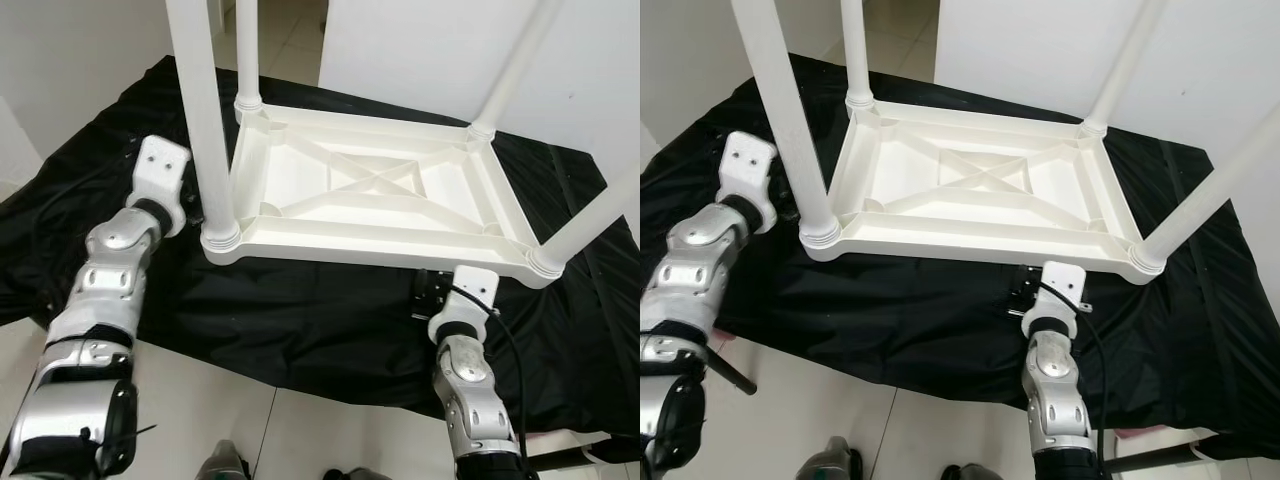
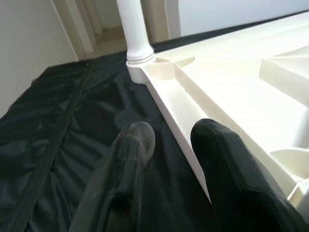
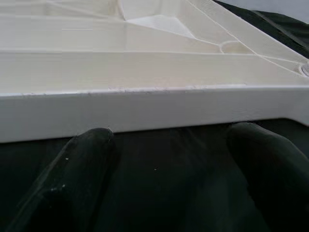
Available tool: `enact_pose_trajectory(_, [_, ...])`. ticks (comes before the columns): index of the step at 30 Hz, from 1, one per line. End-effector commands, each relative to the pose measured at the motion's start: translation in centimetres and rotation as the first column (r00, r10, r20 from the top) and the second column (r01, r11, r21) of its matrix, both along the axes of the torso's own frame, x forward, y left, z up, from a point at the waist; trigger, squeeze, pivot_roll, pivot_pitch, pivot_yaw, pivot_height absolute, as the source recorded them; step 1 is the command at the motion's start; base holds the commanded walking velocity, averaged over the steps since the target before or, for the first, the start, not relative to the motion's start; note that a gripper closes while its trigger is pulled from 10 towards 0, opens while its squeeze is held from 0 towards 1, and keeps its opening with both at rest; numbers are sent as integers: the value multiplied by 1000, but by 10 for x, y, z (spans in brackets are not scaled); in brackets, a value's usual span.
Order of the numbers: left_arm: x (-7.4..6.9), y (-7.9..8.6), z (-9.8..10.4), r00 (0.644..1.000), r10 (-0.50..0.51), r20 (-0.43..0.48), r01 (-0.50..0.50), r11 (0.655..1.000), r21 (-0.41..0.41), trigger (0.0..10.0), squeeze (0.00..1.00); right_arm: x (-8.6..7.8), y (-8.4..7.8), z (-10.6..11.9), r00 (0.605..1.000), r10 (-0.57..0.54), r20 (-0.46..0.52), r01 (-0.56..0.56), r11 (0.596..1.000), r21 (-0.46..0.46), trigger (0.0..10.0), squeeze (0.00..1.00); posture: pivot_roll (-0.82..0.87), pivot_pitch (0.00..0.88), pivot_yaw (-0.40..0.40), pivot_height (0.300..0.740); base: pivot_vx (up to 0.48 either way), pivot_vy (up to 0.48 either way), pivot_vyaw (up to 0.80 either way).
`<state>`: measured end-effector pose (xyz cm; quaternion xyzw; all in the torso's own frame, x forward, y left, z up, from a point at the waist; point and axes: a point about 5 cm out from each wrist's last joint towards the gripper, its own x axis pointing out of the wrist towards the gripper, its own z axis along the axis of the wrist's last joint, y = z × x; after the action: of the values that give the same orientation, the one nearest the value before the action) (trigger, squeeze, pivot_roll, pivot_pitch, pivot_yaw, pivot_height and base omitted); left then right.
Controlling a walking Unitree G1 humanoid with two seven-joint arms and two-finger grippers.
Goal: Building children table
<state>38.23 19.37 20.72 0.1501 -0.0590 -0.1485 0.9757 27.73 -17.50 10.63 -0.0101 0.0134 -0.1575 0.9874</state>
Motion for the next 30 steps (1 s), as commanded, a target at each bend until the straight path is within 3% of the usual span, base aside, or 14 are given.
enact_pose_trajectory(1, [5,-15,4,999,-36,26,35,999,15,10000,0,-5,-5,-5,998,-45,-35,45,999,-7,10000,0,132,64,-50,740,0,0,0])
enact_pose_trajectory(7, [7,-26,4,996,-82,37,81,997,16,10000,0,-5,-7,-6,997,-62,-45,62,998,-5,10000,0,129,63,-44,740,0,0,0])
enact_pose_trajectory(14, [2,-48,7,968,-239,81,241,970,-17,10000,0,4,-18,-5,993,-95,-65,96,995,1,10000,0,130,67,-36,740,0,0,0])
enact_pose_trajectory(16, [2,-48,7,968,-239,81,241,970,-17,10000,0,4,-18,-5,993,-95,-65,96,995,1,10000,0,130,67,-36,740,0,0,0])
enact_pose_trajectory(17, [-6,-59,7,933,-345,105,350,936,-32,10000,0,10,-24,-4,991,-114,-73,114,993,-4,10000,0,135,72,-38,740,0,0,0])
enact_pose_trajectory(18, [-9,-63,7,918,-378,116,384,923,-34,10000,0,12,-26,-3,990,-119,-74,119,993,-6,10000,0,135,72,-38,740,0,0,0])
enact_pose_trajectory(30, [-29,-85,5,845,-516,142,524,852,-23,10000,0,30,-36,4,991,-115,-69,114,993,-20,10000,0,147,99,-52,740,0,0,0])
